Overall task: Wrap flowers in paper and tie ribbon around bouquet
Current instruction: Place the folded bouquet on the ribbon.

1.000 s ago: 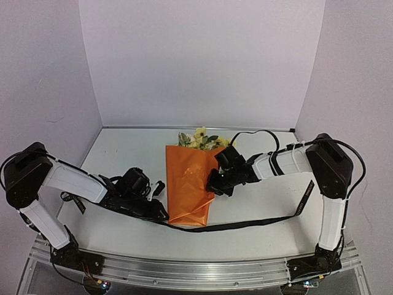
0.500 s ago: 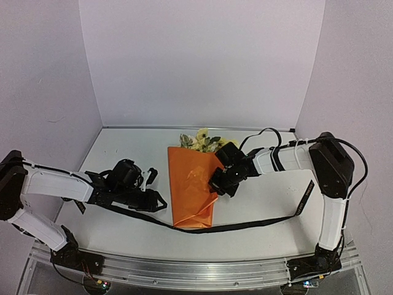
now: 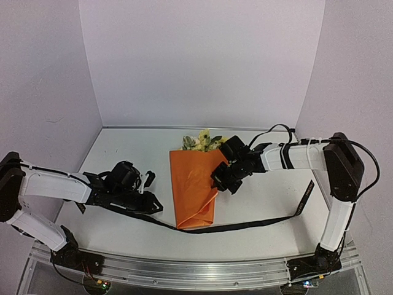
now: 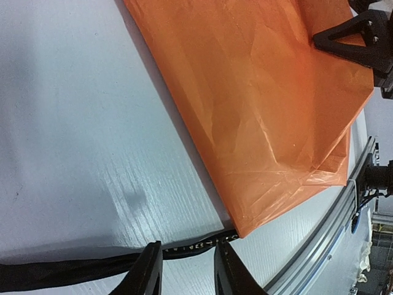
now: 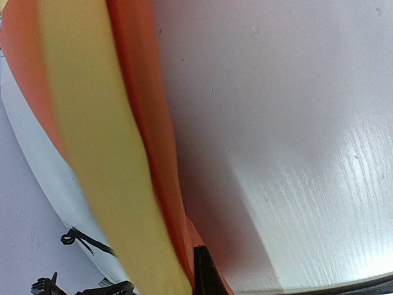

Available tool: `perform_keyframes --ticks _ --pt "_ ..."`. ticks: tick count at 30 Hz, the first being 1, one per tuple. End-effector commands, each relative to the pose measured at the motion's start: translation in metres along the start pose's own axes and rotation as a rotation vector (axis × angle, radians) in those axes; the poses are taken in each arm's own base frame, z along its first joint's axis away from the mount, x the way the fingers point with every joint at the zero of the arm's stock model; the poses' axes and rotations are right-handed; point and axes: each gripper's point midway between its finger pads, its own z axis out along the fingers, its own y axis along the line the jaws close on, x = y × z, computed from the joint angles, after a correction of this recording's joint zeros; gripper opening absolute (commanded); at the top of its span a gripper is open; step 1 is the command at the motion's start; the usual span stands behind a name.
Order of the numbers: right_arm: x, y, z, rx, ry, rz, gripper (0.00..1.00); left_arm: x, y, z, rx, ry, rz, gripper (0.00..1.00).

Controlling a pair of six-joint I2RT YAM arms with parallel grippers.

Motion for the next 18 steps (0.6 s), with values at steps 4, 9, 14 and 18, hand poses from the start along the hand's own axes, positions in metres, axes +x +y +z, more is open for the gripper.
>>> perform_keyframes --ticks 4,9,14,18 --pt "0.006 0.003 -0.016 -0.038 -0.011 0.082 0.00 0.026 -0.005 0.004 0.054 0.083 -0.018 0.29" --pt "0.006 0.007 -0.019 -0.068 -0.013 0.123 0.00 0.034 -0.020 0.015 0.082 0.119 0.028 0.28" --pt "0.006 0.011 -0.023 -0.085 -0.011 0.145 0.00 0.042 -0.021 0.029 0.070 0.163 0.042 0.26" --pt "0.010 0.011 -0.025 -0.092 -0.005 0.155 0.00 0.045 -0.009 0.042 0.016 0.176 0.016 0.24"
